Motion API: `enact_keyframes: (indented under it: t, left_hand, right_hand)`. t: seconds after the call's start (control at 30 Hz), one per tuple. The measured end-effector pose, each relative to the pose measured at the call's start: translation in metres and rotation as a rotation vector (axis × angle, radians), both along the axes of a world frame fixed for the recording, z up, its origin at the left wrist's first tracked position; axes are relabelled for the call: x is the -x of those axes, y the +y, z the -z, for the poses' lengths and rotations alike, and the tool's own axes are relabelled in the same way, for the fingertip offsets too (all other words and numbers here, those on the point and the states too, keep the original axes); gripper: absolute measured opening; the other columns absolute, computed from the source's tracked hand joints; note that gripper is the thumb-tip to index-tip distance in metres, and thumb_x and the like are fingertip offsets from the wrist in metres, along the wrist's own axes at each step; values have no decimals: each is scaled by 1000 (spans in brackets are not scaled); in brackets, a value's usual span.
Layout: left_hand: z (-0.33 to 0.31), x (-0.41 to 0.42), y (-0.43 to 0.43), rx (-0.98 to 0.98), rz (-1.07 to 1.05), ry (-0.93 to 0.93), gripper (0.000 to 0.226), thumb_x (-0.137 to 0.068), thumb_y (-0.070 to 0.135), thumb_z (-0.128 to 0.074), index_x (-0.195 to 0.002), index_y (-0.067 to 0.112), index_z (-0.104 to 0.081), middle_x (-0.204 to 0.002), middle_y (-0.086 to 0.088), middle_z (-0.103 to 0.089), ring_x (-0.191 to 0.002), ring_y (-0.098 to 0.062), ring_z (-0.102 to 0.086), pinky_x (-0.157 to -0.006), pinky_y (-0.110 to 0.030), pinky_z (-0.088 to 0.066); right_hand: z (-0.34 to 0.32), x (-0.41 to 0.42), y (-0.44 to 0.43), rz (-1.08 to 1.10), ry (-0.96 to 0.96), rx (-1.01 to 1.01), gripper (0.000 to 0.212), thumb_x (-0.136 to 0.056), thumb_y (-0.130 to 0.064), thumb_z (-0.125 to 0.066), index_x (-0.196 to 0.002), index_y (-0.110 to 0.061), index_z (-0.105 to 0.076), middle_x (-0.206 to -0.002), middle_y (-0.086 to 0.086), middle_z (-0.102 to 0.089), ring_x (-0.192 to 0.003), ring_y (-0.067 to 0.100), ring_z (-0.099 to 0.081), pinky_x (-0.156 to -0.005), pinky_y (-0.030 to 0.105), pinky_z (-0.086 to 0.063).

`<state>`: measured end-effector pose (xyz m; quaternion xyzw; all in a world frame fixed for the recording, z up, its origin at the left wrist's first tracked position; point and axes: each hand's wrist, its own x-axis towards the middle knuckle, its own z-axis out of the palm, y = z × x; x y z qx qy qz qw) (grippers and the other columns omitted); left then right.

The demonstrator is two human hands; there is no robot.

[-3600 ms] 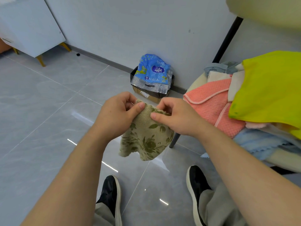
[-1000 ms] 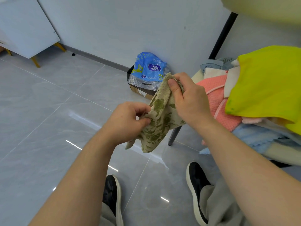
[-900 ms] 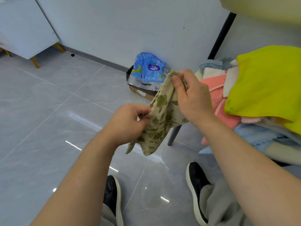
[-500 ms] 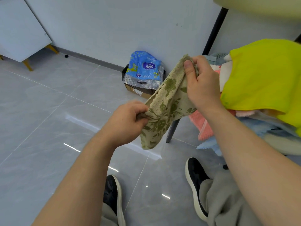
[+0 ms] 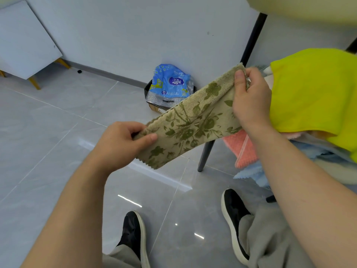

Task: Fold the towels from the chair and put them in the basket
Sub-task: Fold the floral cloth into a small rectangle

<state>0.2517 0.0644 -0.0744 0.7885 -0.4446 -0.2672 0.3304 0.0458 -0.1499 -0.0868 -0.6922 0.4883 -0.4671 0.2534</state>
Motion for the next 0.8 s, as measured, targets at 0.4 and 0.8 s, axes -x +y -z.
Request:
enact_keyframes:
  t: [0.4,0.8]
  left_hand:
    - [-6,-11,2,450,-415,391,9,-91,18,-72,-99,20,-71,-88,-6,-74,-85,-26,-72,-80,-42,-60]
    - [2,-20,5,281,-399,169,27,-82,4,-77,-97,26,-77,-88,2,-76,-81,-9,-71,-77,-27,-58]
  right_hand:
    - [7,-2,-4,34,3,-57,29,-103,-41,-45,-97,-18,-60,-88,-6,-61,-84,15,-56,-70,29,-39]
    - [5,-8,2,-86,-40,-55,19,-105,-29,-43,-110,-18,-58,-90,-16,-57,-88,7,-55,-77,23,-42]
